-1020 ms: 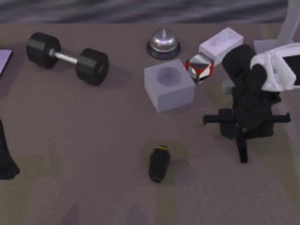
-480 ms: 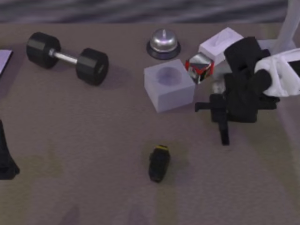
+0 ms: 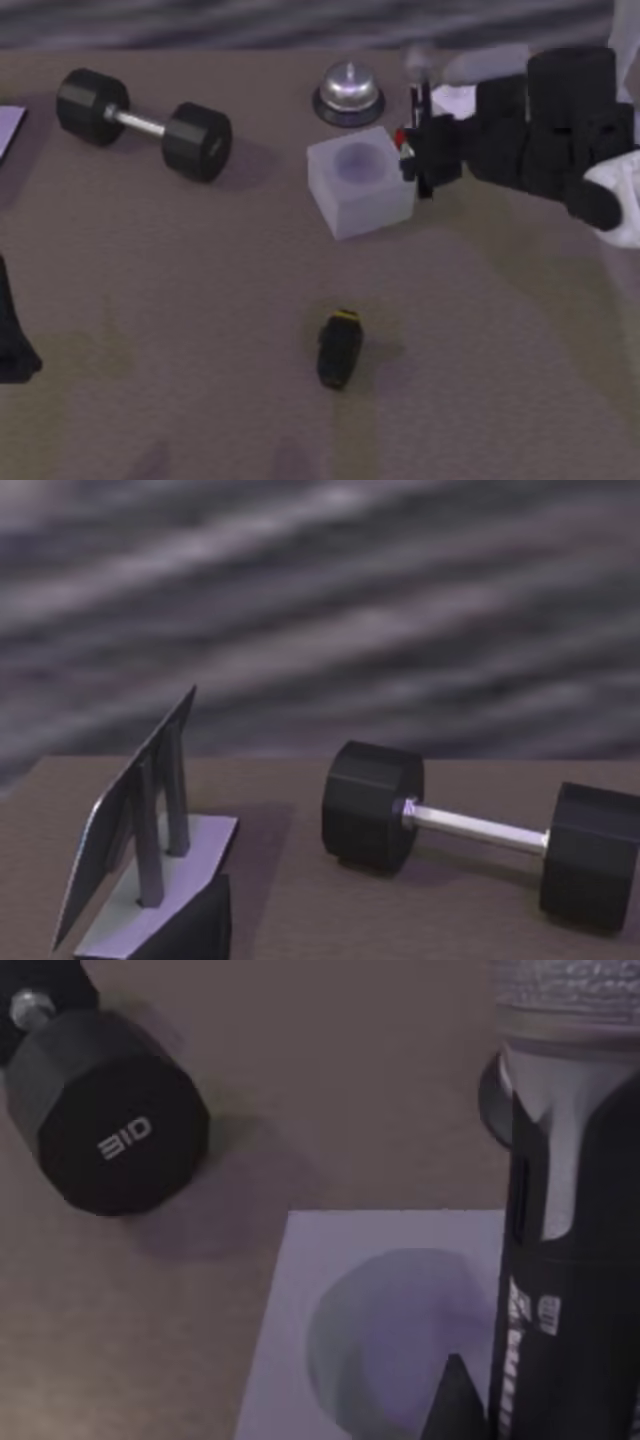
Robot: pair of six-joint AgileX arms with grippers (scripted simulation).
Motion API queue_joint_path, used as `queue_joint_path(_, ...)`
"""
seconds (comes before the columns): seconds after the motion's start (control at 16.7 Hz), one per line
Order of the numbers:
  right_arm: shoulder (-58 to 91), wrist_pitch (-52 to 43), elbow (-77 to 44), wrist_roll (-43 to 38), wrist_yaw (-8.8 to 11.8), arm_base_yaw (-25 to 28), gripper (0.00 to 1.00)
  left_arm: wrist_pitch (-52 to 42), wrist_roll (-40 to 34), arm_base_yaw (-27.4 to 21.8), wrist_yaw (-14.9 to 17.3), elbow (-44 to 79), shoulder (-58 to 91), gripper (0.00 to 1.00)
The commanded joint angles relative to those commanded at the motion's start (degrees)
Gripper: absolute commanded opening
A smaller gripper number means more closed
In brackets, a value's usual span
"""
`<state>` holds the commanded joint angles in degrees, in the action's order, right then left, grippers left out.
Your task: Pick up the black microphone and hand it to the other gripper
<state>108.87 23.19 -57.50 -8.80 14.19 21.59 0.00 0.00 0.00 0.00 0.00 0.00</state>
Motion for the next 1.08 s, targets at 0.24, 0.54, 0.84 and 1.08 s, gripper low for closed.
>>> queue_joint_path(0.24,-5.27,18.12,5.43,4.66,5.36,-0.24,0.0,0.0,0.0,0.0,0.0,0.0,0.0,1.0)
queue_joint_path(0.54,-9.71,27.44,8.69,7.78,8.63,-0.52,0.0,0.0,0.0,0.0,0.0,0.0,0.0,1.0)
queue_joint_path(0.84,-9.71,27.32,8.48,7.65,8.43,-0.07,0.0,0.0,0.0,0.0,0.0,0.0,0.0,1.0)
queue_joint_path(1.08,-13.86,24.86,9.21,7.28,3.54,4.96,0.0,0.0,0.0,0.0,0.0,0.0,0.0,1.0)
